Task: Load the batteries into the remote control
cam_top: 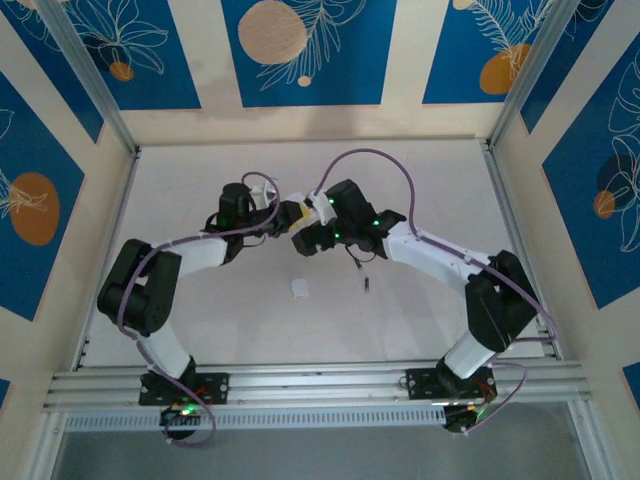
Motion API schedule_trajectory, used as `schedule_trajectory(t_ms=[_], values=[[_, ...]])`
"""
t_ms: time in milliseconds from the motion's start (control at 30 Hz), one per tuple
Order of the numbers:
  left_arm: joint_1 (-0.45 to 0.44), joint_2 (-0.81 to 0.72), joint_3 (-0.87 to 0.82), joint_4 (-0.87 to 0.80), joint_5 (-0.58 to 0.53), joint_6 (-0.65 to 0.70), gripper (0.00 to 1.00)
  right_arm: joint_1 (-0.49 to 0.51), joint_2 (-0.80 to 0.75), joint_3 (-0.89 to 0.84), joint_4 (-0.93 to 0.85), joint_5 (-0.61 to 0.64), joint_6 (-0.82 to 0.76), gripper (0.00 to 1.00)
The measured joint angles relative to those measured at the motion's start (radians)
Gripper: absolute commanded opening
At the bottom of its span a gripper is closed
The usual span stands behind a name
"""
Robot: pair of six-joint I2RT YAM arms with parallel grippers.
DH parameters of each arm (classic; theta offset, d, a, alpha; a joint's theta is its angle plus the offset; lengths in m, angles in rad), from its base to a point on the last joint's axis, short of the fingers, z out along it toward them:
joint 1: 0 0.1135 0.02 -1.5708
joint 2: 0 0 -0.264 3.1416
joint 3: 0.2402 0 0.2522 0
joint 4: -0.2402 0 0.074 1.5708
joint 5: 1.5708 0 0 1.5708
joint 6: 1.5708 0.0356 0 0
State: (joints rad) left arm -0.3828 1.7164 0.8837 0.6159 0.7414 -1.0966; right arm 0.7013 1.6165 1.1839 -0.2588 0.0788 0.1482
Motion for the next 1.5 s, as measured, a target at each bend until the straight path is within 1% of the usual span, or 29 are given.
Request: schedule_trajectory(t_ms=[33,133,267,300,333,367,400,433,467,567,667,733,867,967,1067,1200,1300,1367,1500], values=[[0.000,0.000,0.000,0.018,0.008,-0.016,0.00,0.000,0.013,0.005,0.000,0.003,-0.006,0.64],[0.000,-0.002,-0.012,0.052,0.016,-0.042,0.00,0.004,0.028,0.011,-0.001,0.029,-0.008,0.53],[0.001,-0.021,-0.033,0.061,0.016,-0.049,0.00,0.029,0.027,0.017,-0.016,0.076,-0.010,0.46],[0.002,-0.027,-0.035,0.058,0.015,-0.047,0.06,0.033,0.026,0.019,-0.018,0.082,-0.010,0.45],[0.003,-0.035,-0.039,0.055,0.013,-0.045,0.21,0.036,0.023,0.020,-0.018,0.086,-0.010,0.45],[0.004,-0.046,-0.041,0.049,0.010,-0.039,0.43,0.039,0.019,0.020,-0.018,0.090,-0.013,0.44],[0.004,-0.059,-0.042,0.037,0.006,-0.024,0.60,0.042,0.015,0.020,-0.018,0.091,-0.023,0.43],[0.004,-0.084,-0.042,0.016,0.004,-0.014,0.74,0.046,0.012,0.020,-0.018,0.095,-0.038,0.43],[0.006,-0.121,-0.042,-0.022,-0.010,0.011,0.81,0.049,0.011,0.020,-0.020,0.095,-0.060,0.42],[0.033,-0.267,-0.051,-0.240,-0.102,0.133,0.90,0.040,0.008,0.050,-0.025,0.066,-0.151,0.42],[0.058,-0.486,-0.050,-0.449,-0.250,0.288,0.95,0.000,0.043,0.089,-0.061,0.007,-0.288,0.40],[0.072,-0.633,-0.050,-0.561,-0.341,0.381,0.99,-0.031,0.095,0.117,-0.086,-0.024,-0.391,0.40],[0.087,-0.818,-0.049,-0.728,-0.436,0.520,1.00,-0.073,0.262,0.223,-0.178,-0.054,-0.584,0.40],[0.087,-0.885,-0.065,-0.810,-0.450,0.589,1.00,-0.084,0.381,0.307,-0.241,-0.062,-0.681,0.40],[0.087,-0.935,-0.109,-0.867,-0.451,0.651,1.00,-0.087,0.447,0.344,-0.281,-0.080,-0.747,0.43],[0.087,-0.977,-0.151,-0.913,-0.441,0.729,1.00,-0.084,0.501,0.380,-0.325,-0.101,-0.803,0.52],[0.087,-0.991,-0.161,-0.923,-0.425,0.793,1.00,-0.080,0.534,0.383,-0.337,-0.102,-0.829,0.63],[0.087,-0.995,-0.167,-0.922,-0.416,0.834,1.00,-0.079,0.539,0.386,-0.333,-0.103,-0.837,0.69],[0.087,-0.986,-0.182,-0.917,-0.391,0.934,1.00,-0.084,0.540,0.401,-0.346,-0.108,-0.838,0.73]])
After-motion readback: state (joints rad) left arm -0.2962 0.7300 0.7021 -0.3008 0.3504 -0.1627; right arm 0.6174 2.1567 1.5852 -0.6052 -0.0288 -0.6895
